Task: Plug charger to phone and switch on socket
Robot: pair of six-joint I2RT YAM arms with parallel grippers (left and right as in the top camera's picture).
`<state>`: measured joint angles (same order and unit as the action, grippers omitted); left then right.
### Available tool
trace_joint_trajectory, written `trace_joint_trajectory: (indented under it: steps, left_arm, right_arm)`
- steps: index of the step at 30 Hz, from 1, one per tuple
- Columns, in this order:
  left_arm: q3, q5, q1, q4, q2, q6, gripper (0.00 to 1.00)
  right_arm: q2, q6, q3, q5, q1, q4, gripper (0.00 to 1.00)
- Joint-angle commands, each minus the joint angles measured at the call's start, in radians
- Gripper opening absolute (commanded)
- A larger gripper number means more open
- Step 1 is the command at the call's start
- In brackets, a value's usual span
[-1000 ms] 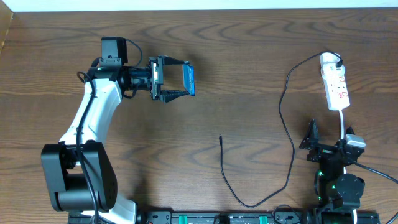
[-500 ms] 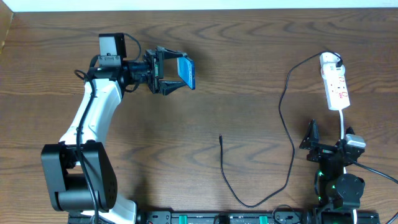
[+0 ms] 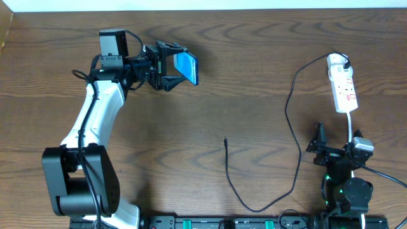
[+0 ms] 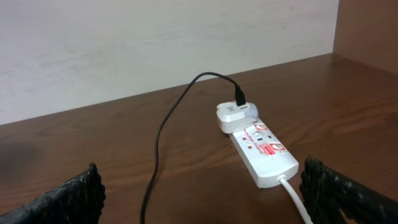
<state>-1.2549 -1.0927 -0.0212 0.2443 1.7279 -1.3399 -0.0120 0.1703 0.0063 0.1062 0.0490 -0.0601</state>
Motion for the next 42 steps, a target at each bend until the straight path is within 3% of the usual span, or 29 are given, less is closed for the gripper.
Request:
trace_joint_trajectory:
  steps: [1, 26, 32, 39, 42]
  left_arm:
    - [-0.006, -0.013, 0.000, -0.008, -0.024, 0.003, 0.07]
    - [-0.006, -0.013, 0.000, -0.008, -0.024, 0.003, 0.08]
    - [-0.006, -0.012, 0.000, -0.008, -0.024, 0.003, 0.07]
    - [-0.006, 0.000, 0.000, -0.008, -0.024, 0.003, 0.07]
    - [-0.006, 0.041, 0.000, -0.007, -0.024, 0.003, 0.07]
  right_arm:
    - [0.005, -0.014, -0.001, 0.018, -0.008, 0.002, 0.99]
    - [-0.060, -0.006, 0.058, 0.072, -0.006, 0.180, 0.99]
    - [-0.332, -0.009, 0.223, 0.062, 0.011, 0.180, 0.99]
    - [-1.046, -0.020, 0.742, -0.194, 0.016, 0.087, 0.99]
    - [-1.220, 0.023, 0.933, -0.319, 0.014, -0.019, 0.99]
